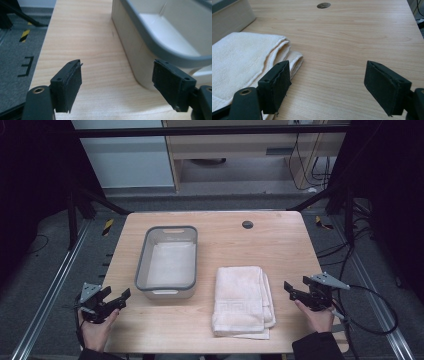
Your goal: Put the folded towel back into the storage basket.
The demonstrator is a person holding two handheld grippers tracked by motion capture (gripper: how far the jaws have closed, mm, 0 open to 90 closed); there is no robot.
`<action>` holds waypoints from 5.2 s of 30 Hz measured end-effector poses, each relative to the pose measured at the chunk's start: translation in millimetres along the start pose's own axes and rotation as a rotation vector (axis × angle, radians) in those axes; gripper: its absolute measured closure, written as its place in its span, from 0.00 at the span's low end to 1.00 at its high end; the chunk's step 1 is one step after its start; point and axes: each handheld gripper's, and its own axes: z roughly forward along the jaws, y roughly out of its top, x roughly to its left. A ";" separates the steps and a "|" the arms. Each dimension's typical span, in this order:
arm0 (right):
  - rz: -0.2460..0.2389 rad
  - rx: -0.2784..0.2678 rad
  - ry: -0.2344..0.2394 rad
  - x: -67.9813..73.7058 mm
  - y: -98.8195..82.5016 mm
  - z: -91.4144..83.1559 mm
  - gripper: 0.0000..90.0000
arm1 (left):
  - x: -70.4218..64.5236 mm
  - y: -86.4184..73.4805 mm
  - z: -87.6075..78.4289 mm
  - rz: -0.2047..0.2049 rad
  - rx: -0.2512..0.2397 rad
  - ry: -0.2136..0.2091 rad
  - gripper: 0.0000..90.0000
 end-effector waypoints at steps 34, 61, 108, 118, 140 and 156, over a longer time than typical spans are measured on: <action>-0.044 -0.014 0.070 8.7 28.4 -6.7 0.39 | -10.8 30.8 -18.2 -0.036 -0.110 -0.048 0.35; -0.030 -0.074 0.130 12.9 54.3 -14.9 0.34 | -72.5 68.9 -9.6 0.084 -0.149 -0.150 0.36; -0.090 -0.079 0.231 41.1 83.4 0.1 0.30 | -181.6 59.5 19.6 0.204 -0.095 -0.334 0.34; -0.143 -0.068 0.239 44.4 80.4 0.1 0.30 | -191.8 52.5 21.5 0.211 -0.079 -0.348 0.34; -0.127 0.026 0.259 44.3 66.0 19.0 0.31 | -216.3 30.3 30.8 0.267 -0.004 -0.389 0.33; -0.158 0.114 0.218 47.1 51.3 37.6 0.34 | -232.5 3.6 48.5 0.317 0.091 -0.400 0.33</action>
